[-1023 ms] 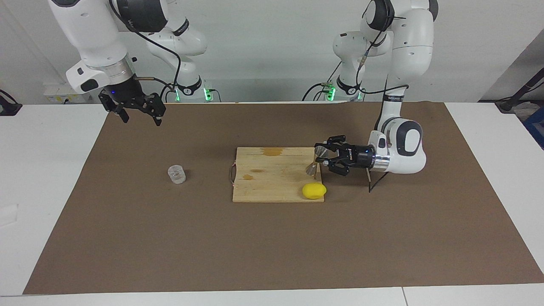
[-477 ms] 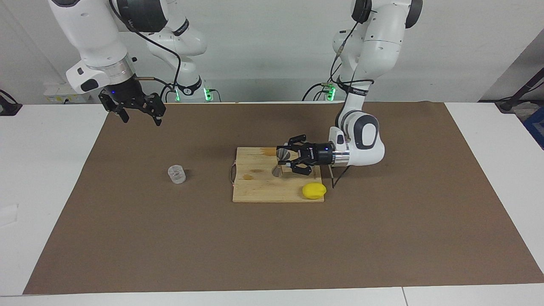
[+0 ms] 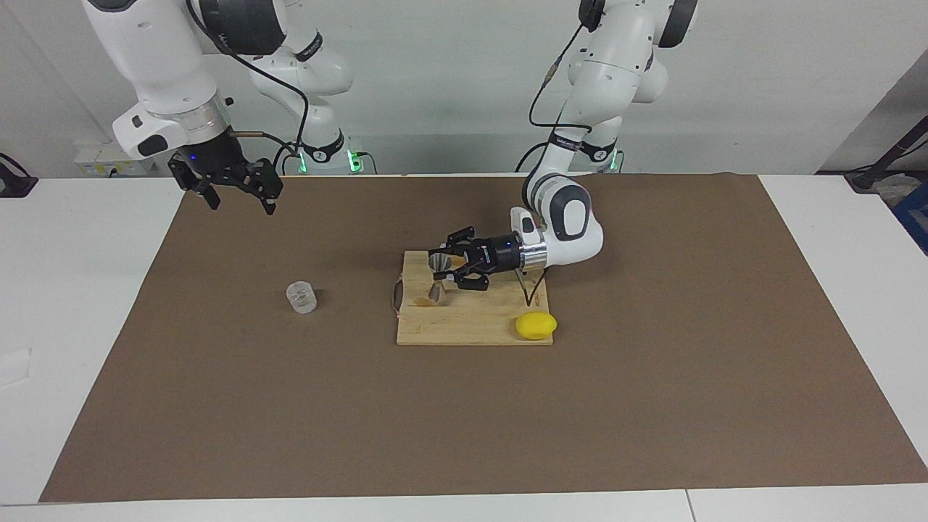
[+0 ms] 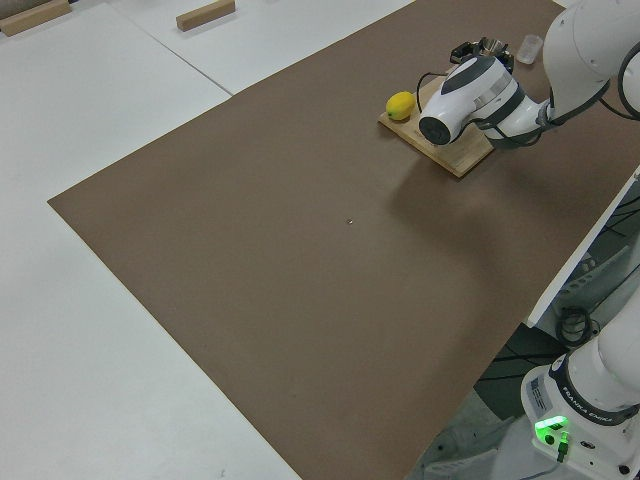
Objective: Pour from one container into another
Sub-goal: 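Lift the metal cup with the left gripper and carry it over the board, then lower the metal cup onto the board near its handle and open the left gripper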
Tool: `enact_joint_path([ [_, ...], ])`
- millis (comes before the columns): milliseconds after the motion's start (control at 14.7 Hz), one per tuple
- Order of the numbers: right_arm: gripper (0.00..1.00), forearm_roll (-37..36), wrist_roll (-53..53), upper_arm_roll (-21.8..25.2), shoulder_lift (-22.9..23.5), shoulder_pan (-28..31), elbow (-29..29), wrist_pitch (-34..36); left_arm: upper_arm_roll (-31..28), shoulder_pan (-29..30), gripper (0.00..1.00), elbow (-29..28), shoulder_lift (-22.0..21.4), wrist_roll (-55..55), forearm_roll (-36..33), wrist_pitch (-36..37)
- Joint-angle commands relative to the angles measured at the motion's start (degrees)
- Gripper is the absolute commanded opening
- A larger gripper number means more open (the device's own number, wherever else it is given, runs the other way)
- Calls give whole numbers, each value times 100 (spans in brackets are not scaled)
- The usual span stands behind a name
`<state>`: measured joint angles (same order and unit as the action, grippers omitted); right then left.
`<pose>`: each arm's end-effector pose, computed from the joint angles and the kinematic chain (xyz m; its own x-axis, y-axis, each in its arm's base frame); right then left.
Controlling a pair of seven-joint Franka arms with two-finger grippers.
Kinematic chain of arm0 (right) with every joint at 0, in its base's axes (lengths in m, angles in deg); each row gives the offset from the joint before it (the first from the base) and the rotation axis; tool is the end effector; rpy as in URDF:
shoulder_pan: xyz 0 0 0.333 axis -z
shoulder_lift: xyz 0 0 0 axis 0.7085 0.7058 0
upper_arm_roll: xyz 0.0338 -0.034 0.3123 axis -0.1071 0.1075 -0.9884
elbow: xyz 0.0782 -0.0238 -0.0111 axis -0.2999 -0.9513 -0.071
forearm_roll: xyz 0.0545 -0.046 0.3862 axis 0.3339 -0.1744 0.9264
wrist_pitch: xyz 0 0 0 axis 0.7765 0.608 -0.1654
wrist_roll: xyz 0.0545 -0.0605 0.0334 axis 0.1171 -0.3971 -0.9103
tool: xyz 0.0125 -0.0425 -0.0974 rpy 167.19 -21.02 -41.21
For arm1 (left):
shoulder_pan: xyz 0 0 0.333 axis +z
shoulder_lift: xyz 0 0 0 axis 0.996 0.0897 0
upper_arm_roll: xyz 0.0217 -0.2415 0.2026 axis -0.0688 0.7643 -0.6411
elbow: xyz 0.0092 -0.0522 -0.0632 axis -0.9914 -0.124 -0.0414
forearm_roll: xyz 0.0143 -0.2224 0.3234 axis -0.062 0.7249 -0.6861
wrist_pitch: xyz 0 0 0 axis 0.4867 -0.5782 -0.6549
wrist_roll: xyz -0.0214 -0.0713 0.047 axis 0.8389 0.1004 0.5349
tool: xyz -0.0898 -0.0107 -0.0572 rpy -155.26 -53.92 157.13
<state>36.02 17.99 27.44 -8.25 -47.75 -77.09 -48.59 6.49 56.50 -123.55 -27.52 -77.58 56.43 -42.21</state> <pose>0.5579 0.0284 0.6124 0.9891 -0.1469 -0.0023 -0.1468 -0.9890 0.0164 0.4812 -0.3613 0.2649 0.0857 0.0462 0.9952 -0.9862 -0.1381 0.0914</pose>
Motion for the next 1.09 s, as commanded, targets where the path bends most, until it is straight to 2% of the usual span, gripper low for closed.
enact_joint_path([
  [0,100,27,-171,-35,-13,53,-1,59,-93,-267,36,-320,-247,-397,322,-309],
  [818,100,27,-171,-35,-13,53,-1,59,-93,-381,38,-277,-186,-767,506,-828],
  [886,100,27,-171,-35,-13,53,-1,68,-93,-381,41,-259,-168,-767,515,-898],
  [1023,100,27,-171,-35,-13,62,-1,68,-93,-372,56,-215,-159,-749,515,-1047],
])
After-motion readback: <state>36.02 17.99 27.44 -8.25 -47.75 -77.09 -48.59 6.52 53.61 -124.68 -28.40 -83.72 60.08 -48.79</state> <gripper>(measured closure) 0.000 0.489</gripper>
